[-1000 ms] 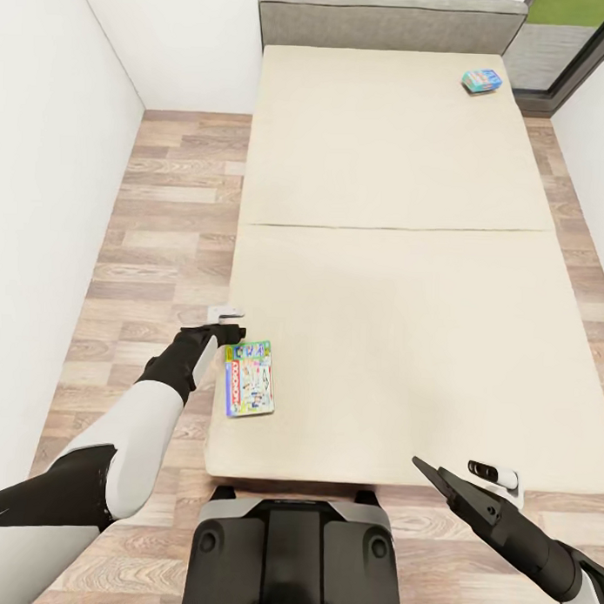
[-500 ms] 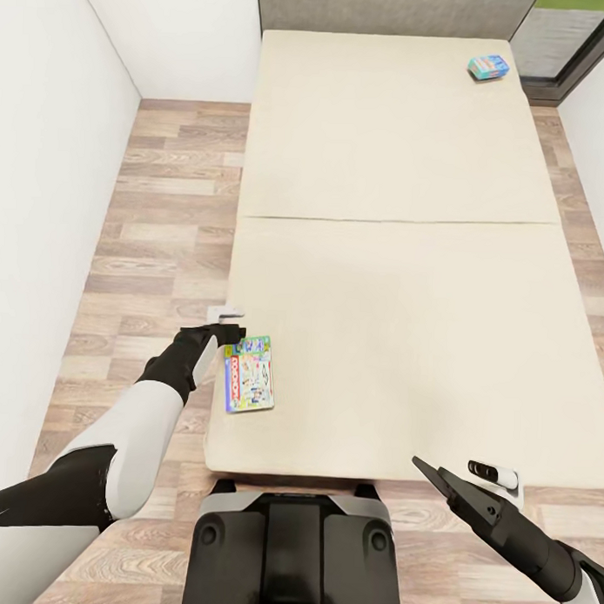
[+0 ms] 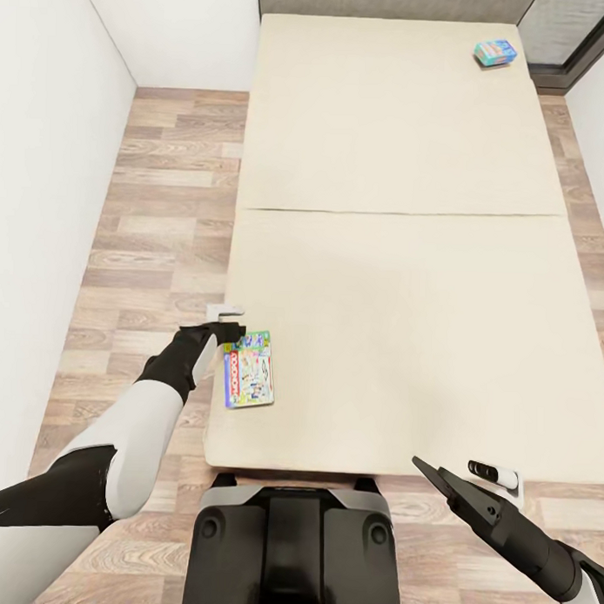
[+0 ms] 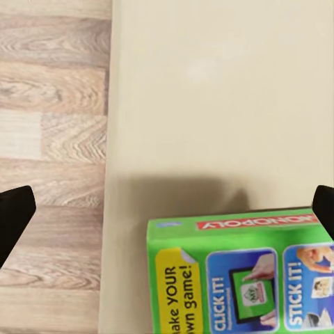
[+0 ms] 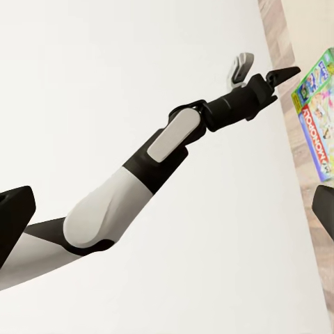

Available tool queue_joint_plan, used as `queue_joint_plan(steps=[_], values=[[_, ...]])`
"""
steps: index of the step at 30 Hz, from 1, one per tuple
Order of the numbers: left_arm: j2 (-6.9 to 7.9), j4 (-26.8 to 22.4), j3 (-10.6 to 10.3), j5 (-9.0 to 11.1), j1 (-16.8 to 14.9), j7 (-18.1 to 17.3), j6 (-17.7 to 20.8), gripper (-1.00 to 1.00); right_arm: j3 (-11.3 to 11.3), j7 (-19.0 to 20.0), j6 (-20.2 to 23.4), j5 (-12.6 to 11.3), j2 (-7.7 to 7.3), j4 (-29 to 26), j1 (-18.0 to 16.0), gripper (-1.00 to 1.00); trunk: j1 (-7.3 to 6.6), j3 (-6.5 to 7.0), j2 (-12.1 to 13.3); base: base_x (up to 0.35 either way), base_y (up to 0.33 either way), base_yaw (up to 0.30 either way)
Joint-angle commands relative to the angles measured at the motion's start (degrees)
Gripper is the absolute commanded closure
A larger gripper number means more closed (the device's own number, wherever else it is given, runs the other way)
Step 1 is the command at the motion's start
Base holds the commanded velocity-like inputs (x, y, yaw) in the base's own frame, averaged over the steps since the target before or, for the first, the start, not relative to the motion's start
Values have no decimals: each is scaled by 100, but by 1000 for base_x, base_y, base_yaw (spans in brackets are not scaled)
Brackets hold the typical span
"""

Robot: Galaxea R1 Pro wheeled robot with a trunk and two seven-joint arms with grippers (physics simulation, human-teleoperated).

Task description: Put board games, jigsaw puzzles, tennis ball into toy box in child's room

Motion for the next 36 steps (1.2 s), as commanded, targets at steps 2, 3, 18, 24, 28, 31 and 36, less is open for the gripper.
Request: queue_joint_plan(steps=[2, 3, 18, 24, 28, 31, 36], values=[[-9, -56, 39, -57, -2, -19, 37, -100, -1, 5, 42, -19, -2, -1, -1, -100, 3, -25, -9, 0, 0, 0], [-9, -67, 39, -57, -2, -20, 40, -100, -1, 4, 42, -19, -2, -1, -1, -100, 3, -34, -9, 0, 0, 0], [-9, -164, 39, -56, -2, -34, 61, -100, -1, 6, 37, -19, -2, -1, -1, -100, 3, -176, -9, 0, 0, 0], [-15, -176, 39, -56, -2, -42, 61, -100, -1, 9, 36, -19, -2, -1, -1, -100, 3, -232, -9, 0, 0, 0], [-24, -237, 39, -56, -2, -44, 66, -100, -1, 8, 36, -19, -2, -1, -1, -100, 3, -270, -9, 0, 0, 0], [-31, -311, 39, -56, -2, -47, 68, -100, -1, 4, 36, -19, -2, -1, -1, -100, 3, -298, -9, 0, 0, 0], [-34, -383, 39, -45, -2, -44, 70, -100, -1, -5, 36, -14, -2, -1, -1, -100, 3, -345, -9, 0, 0, 0]])
